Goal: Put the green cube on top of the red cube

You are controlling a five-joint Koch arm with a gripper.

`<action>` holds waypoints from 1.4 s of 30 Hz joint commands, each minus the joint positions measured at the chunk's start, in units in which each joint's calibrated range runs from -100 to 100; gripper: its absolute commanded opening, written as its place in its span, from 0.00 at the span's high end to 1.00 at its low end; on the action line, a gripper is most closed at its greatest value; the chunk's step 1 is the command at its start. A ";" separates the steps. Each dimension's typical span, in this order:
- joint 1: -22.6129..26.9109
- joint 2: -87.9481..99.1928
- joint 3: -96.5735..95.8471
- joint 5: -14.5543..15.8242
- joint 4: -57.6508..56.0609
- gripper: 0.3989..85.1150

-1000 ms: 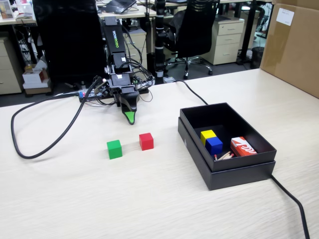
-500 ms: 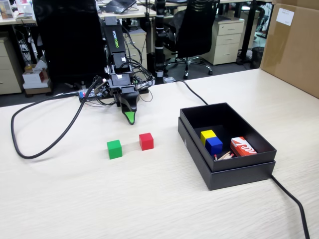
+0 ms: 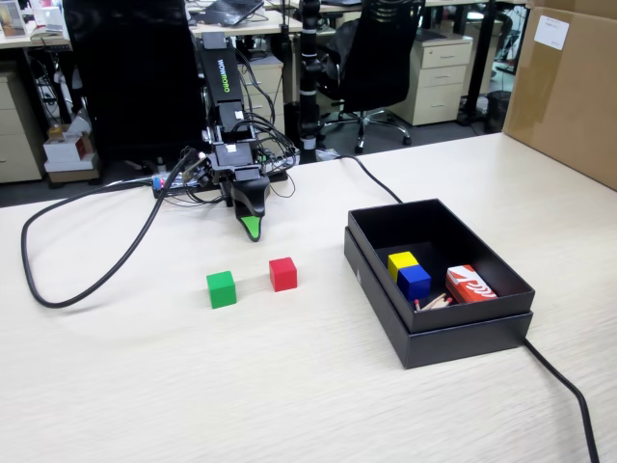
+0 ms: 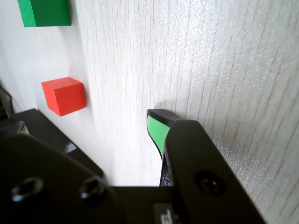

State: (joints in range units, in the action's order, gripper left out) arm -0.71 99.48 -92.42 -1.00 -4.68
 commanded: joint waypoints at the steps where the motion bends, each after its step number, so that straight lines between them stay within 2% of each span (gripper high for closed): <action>1: -0.05 -1.20 1.94 -0.54 -4.78 0.43; 5: 0.34 -1.20 8.56 -0.34 -13.59 0.43; 16: 0.00 -9.24 28.42 -0.34 -28.71 0.43; 22: -0.88 -21.86 51.26 -0.88 -50.05 0.45; 24: -1.56 -26.79 57.97 -1.51 -53.67 0.45; 26: -2.25 -31.04 62.51 -2.98 -54.97 0.45; 28: -3.66 -37.69 68.04 -5.86 -55.23 0.45; 32: -5.62 -46.64 73.66 -8.30 -55.23 0.45; 42: -9.62 -69.59 89.34 -10.40 -55.23 0.45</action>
State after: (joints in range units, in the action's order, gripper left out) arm -9.74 33.07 -9.45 -10.92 -59.74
